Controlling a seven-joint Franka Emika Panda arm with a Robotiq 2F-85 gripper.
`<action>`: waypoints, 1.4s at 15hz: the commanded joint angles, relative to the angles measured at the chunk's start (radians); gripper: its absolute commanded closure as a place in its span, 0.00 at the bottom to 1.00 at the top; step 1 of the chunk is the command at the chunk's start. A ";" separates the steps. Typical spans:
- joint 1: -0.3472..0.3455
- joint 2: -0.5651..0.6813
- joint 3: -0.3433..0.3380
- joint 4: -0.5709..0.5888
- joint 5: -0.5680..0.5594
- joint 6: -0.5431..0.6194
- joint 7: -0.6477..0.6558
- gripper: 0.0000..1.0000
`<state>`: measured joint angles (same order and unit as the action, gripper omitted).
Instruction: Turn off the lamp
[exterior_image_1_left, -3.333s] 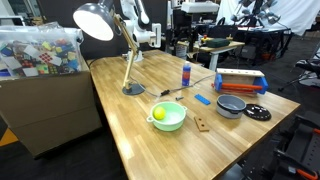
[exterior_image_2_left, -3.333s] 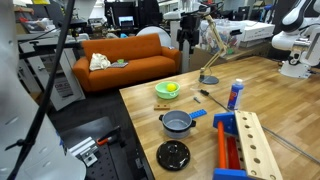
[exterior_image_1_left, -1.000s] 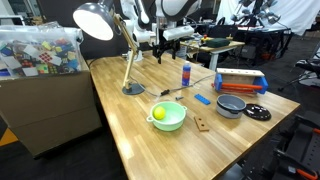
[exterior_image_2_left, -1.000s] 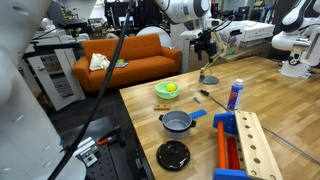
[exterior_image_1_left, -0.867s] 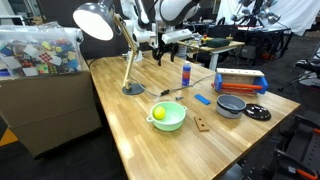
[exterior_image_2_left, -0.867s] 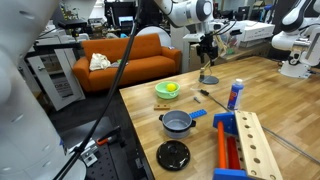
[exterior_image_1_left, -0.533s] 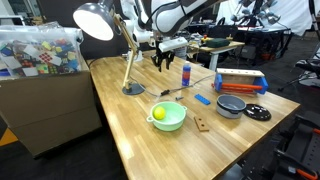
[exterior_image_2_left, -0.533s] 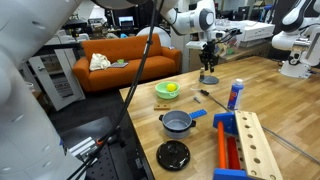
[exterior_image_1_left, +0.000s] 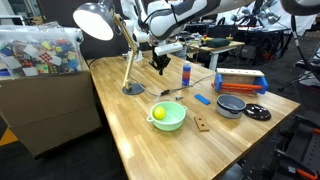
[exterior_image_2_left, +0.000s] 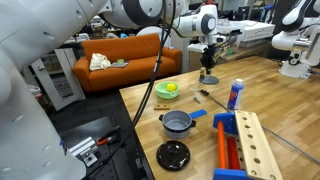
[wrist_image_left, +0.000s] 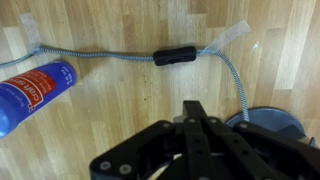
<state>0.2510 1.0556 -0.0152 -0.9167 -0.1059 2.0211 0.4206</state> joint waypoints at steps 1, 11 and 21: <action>-0.004 0.087 0.003 0.141 0.026 -0.081 -0.037 1.00; -0.012 0.231 -0.002 0.321 0.031 -0.179 -0.040 1.00; -0.025 0.288 0.007 0.393 0.014 -0.208 -0.052 1.00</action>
<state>0.2343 1.3264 -0.0163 -0.5881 -0.0989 1.8447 0.4007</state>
